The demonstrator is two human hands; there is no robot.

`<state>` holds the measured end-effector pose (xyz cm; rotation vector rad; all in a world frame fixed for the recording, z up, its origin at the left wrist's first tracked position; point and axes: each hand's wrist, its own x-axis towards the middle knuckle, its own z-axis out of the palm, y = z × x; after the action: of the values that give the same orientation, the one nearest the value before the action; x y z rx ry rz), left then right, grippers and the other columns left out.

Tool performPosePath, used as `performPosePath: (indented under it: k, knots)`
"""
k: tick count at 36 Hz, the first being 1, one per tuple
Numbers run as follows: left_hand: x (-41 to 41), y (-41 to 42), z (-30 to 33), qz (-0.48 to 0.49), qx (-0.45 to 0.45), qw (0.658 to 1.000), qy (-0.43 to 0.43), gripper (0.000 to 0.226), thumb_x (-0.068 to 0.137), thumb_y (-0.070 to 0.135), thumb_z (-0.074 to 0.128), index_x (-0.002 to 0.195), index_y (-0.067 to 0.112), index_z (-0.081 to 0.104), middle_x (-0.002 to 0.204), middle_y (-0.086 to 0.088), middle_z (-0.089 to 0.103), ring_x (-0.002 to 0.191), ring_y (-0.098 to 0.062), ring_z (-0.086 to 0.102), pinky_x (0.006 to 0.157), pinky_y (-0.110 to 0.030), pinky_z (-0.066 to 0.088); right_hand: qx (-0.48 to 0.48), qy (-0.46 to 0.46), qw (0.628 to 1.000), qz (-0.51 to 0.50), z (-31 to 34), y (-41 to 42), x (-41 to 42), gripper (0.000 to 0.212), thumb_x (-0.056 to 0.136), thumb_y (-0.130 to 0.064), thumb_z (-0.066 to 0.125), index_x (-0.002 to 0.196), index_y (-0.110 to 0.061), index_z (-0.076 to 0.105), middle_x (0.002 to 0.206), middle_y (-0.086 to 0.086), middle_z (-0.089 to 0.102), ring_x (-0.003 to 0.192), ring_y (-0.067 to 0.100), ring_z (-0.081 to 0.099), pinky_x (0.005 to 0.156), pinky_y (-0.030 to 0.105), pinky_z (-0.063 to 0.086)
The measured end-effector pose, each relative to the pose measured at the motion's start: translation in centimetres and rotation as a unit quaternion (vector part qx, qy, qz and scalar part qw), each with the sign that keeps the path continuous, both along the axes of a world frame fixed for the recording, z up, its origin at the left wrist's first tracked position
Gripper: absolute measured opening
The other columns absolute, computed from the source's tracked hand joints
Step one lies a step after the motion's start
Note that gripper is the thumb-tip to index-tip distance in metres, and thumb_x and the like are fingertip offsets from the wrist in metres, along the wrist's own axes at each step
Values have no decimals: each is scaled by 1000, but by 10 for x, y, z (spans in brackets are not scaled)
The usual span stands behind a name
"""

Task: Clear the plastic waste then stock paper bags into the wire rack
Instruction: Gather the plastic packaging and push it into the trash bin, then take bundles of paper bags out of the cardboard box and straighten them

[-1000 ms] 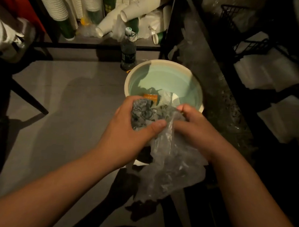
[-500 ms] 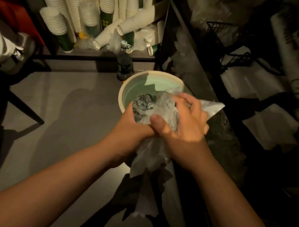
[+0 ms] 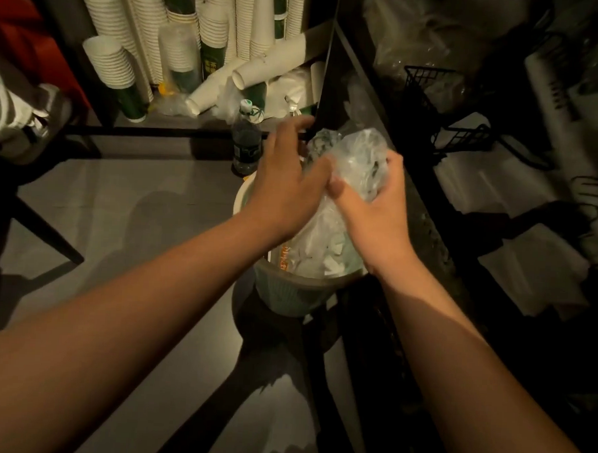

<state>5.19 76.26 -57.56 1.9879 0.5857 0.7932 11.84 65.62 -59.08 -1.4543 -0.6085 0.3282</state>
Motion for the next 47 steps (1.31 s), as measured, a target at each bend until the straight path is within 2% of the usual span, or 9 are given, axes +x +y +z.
performPosePath:
  k: [6,9,12,16,24,31,38,43,47]
  knots:
    - [3,21,-70,-54,101,971,212,37,99,31,42,134,22,50,135,-5,52,126,-25,46,106,-39,34,-306,-145,941,-20,-68,15,17,81,83,-44,73,147,-18,30,146,11,31,133,24,37,108,29,28]
    - [-6,20,-90,-110,242,838,477,51,95,38,43,145,28,35,150,-1,35,143,-27,21,113,-61,5,-630,-208,744,77,-91,11,21,99,80,-82,41,156,-27,8,164,6,0,150,35,0,118,55,0]
    - [-12,15,-95,-121,268,789,539,46,96,43,36,138,23,40,139,-5,48,137,-29,33,110,-66,-2,-731,-204,643,108,-85,16,21,98,80,-86,30,151,-19,31,157,14,30,146,36,22,117,56,6]
    - [-19,17,-89,-86,272,842,458,47,95,49,34,135,26,40,130,-4,54,125,-26,46,111,-56,9,-654,-243,715,42,-69,20,23,69,93,-63,40,140,-12,45,142,16,47,130,36,43,105,45,35]
    - [-19,28,-43,-42,151,960,232,27,90,28,56,116,22,56,109,-1,61,99,-26,60,83,-36,50,-437,-275,856,-26,-25,19,19,30,94,-33,54,120,-19,56,120,6,58,110,27,56,87,35,45]
    - [-10,20,33,-28,160,976,142,25,92,49,48,84,27,57,68,7,55,67,-12,54,57,-29,39,-281,-223,932,-57,46,13,1,8,91,-28,61,96,-22,58,98,-2,62,88,15,59,75,34,51]
    - [-22,10,125,-25,90,996,-9,26,90,50,50,77,32,63,74,13,64,73,-1,60,62,-18,42,-170,-157,970,-72,167,-8,-20,9,90,-15,65,93,-18,56,85,-7,59,73,0,54,68,6,41]
    - [-33,-13,208,-66,29,994,-85,55,86,57,38,76,13,69,71,-4,66,71,-16,61,66,-35,47,-133,-96,985,-53,260,-32,-41,9,92,-13,63,97,-18,57,79,-9,53,64,-4,49,62,7,41]
    - [-34,-33,273,-79,-89,985,-123,38,84,55,41,72,29,66,64,11,63,64,-4,58,62,-28,44,-140,-106,981,-80,328,-51,-56,16,91,-20,65,105,-21,58,90,-7,60,71,-4,53,66,7,43]
